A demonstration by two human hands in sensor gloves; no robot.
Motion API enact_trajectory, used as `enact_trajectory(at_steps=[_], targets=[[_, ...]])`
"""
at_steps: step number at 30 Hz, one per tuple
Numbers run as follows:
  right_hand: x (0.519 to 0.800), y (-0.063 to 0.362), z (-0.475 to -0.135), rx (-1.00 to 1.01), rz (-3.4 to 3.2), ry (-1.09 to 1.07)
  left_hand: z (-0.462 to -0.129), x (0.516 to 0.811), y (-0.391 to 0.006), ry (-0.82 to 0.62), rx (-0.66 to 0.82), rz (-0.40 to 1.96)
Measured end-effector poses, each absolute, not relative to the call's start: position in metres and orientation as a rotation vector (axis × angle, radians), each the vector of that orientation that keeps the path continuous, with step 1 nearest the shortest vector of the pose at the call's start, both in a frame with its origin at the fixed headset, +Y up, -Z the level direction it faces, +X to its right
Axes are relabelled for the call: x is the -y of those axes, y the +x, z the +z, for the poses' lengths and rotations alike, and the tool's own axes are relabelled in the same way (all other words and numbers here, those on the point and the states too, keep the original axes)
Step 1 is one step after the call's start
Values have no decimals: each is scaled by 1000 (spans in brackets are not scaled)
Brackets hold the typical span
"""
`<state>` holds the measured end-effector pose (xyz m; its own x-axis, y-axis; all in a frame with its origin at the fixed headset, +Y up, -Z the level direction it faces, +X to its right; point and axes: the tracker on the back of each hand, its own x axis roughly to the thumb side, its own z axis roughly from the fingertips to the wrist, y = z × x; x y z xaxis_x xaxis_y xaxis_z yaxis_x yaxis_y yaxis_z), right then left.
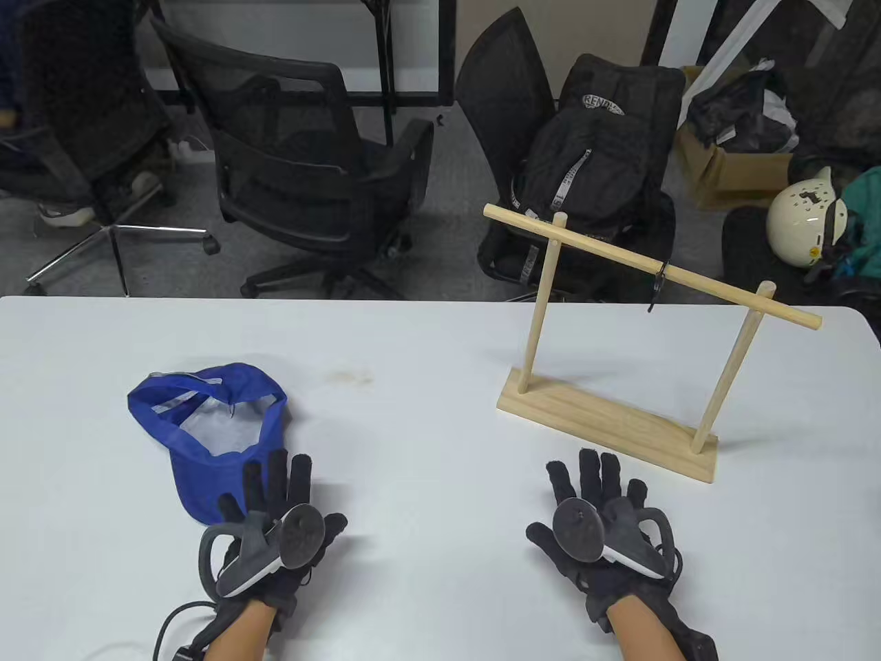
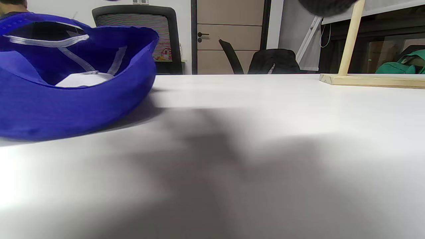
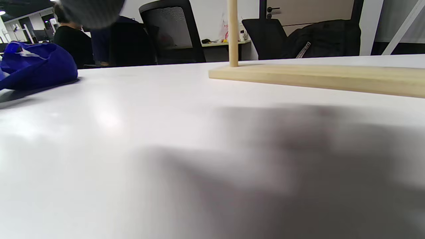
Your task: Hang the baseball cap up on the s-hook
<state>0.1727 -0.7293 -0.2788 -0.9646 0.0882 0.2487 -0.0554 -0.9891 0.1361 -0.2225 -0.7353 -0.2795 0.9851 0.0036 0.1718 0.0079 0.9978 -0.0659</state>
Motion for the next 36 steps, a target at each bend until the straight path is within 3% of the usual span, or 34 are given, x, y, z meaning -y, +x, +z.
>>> enact_trajectory(at_steps=[20,28,36], targets=[[730,182,-281,-180,2997,345,-275,693,-231,62,125,122],[734,181,-284,-187,2997,367,-300,689,-230,8,25,44],[738,179,-286,-187,2972,398,-340,699,-226,-109,-181,-45]])
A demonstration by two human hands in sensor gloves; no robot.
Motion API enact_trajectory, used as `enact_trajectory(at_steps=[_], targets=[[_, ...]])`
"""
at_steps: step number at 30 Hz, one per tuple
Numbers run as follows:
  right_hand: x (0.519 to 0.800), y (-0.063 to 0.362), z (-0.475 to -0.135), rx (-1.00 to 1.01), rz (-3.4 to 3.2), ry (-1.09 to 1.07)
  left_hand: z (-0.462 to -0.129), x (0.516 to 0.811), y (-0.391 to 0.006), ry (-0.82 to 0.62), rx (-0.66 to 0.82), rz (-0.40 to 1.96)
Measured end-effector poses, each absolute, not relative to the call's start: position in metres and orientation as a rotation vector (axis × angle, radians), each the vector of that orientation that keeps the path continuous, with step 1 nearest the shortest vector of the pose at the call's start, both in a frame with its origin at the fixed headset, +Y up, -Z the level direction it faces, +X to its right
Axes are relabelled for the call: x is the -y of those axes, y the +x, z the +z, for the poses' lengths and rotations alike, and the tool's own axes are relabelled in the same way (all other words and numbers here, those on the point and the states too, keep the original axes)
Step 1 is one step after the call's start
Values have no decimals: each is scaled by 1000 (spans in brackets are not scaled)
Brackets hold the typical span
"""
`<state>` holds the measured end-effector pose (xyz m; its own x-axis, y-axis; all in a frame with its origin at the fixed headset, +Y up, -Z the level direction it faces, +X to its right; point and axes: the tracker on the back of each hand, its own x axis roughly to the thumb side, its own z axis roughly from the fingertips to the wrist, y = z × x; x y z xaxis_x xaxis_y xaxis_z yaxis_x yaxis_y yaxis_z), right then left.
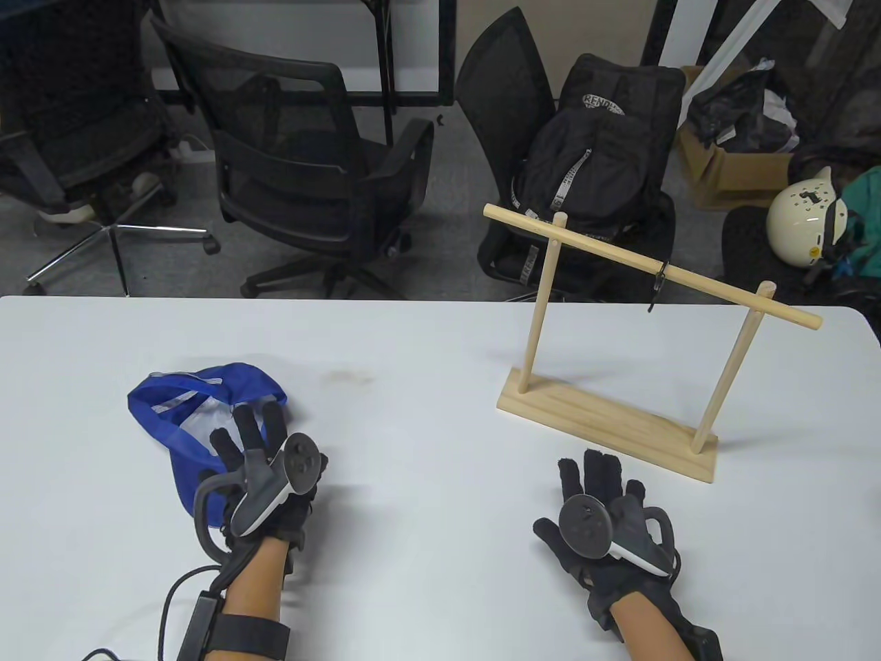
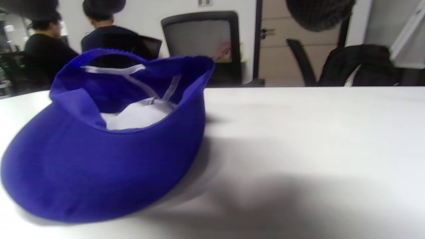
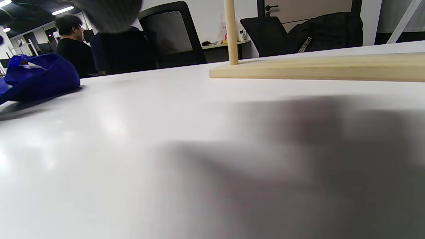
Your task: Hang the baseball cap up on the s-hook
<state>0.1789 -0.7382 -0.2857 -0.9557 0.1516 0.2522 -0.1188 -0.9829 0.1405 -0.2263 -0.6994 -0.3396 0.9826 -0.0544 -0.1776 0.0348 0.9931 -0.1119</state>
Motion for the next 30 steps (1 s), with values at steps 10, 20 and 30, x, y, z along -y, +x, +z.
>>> enact_trajectory(at_steps=[10,20,30], targets=[[743,176,-288,-217,2952,407,-376,733,-228,-269,-345,-58],[743,176,-287,-206,2951,406,-389,756,-225,-366,-389,-148],[743,177,-282,-195,2970,388,-394,761,-228,-288,-353,-265]])
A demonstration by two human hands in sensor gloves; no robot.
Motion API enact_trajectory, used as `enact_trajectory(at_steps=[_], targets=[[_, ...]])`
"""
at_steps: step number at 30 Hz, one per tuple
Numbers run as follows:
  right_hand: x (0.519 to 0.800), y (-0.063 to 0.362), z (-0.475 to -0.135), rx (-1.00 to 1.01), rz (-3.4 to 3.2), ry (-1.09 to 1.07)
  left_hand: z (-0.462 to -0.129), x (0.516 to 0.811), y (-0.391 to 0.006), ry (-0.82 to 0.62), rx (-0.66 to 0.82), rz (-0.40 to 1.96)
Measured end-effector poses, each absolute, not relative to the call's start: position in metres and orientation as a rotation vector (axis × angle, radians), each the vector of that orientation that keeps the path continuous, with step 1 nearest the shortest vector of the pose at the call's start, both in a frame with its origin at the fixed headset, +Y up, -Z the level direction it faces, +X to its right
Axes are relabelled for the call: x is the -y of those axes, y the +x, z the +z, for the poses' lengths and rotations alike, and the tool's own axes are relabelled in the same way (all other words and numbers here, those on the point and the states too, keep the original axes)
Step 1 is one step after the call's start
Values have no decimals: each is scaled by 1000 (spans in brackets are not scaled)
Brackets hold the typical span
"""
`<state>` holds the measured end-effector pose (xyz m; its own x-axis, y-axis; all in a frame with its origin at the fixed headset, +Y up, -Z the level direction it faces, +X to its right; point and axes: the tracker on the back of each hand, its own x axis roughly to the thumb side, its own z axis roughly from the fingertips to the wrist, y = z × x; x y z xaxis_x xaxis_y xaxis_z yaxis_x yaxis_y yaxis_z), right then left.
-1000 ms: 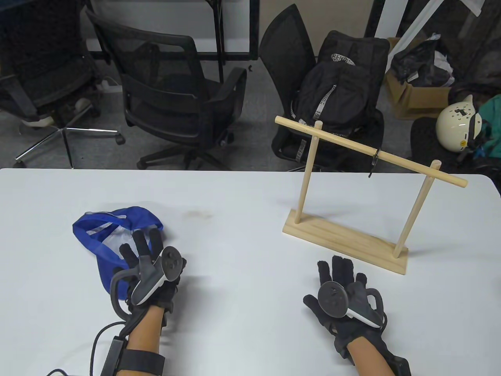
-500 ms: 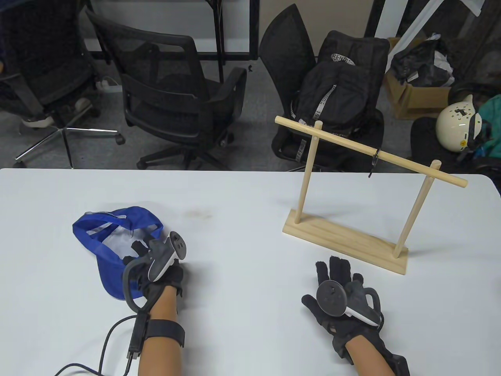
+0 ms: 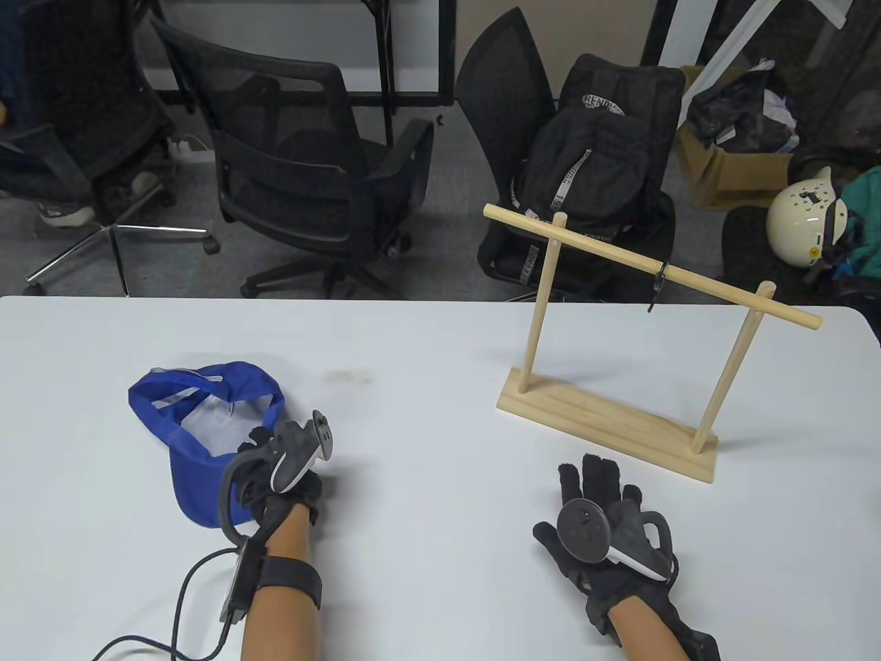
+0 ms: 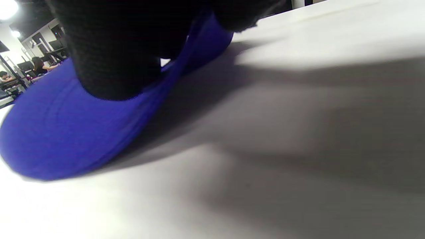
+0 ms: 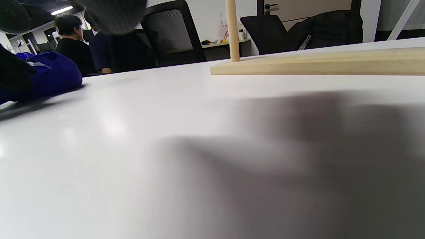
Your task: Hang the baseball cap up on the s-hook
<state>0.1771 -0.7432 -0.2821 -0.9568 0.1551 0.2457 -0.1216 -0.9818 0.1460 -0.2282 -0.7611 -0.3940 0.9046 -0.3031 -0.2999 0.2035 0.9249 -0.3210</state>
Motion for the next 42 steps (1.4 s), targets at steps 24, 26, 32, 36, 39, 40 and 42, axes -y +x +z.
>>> enact_trajectory(at_steps=[24,26,32,36,39,40,42], targets=[[748,170,-285,-135,2914,475,-321,681,-273,331,-236,-73],[750,168,-287,-133,2914,489,-311,672,-272,396,-211,-18],[751,164,-289,-85,2893,521,-283,652,-264,543,-113,184],[750,163,-290,-31,2883,543,-270,645,-257,593,-36,330],[747,163,-289,34,2856,554,-264,644,-250,600,30,453],[746,163,-289,62,2839,558,-262,646,-247,596,61,504],[745,162,-288,90,2812,565,-261,649,-243,588,98,569]])
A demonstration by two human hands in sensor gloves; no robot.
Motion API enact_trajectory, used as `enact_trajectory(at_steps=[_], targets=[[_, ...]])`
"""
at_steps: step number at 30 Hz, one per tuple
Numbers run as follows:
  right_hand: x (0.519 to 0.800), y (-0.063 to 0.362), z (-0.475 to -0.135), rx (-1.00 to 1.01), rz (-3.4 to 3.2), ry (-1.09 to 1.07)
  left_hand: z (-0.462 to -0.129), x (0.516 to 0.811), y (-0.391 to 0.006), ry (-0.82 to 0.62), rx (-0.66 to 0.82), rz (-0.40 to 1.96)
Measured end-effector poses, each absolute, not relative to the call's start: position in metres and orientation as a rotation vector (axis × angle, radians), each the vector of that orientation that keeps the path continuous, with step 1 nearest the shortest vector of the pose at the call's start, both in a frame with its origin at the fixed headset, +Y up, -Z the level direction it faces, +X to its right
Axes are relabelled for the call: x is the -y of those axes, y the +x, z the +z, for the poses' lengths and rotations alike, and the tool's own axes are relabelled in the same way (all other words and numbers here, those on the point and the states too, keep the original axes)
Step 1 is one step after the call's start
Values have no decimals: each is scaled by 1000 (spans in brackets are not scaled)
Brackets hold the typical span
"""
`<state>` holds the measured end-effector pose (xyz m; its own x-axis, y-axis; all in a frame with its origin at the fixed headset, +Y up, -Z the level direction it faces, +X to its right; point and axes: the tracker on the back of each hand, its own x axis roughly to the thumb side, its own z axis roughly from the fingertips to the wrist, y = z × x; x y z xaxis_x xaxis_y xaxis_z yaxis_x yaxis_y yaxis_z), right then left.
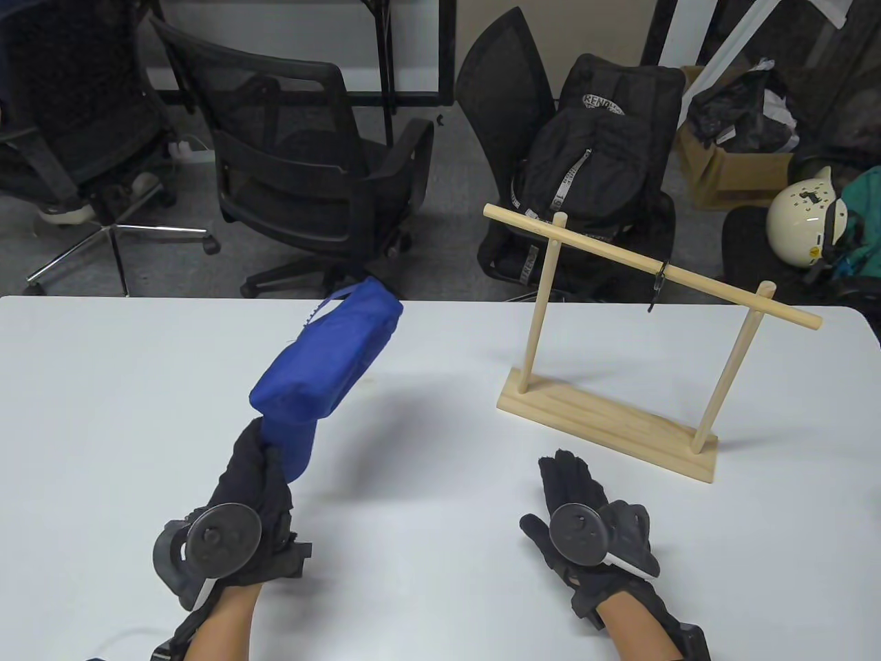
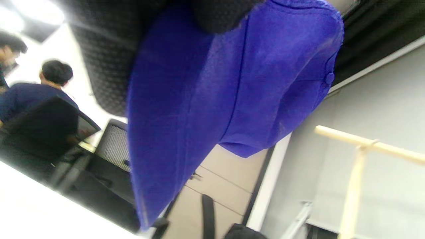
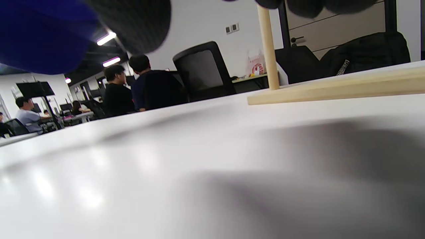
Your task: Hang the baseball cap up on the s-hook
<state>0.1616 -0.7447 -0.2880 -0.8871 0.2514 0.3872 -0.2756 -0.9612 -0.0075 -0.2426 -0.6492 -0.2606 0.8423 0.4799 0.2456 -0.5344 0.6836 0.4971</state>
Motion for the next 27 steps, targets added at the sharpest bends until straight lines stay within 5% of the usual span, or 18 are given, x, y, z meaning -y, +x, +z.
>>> enact_trajectory(at_steps=[13,27], targets=[[735,153,-282,208,2501,625,-259,682,-216,306,305,1052],[743,143,-284,12,2005,630,-270,732,-176,-101,480,1295]])
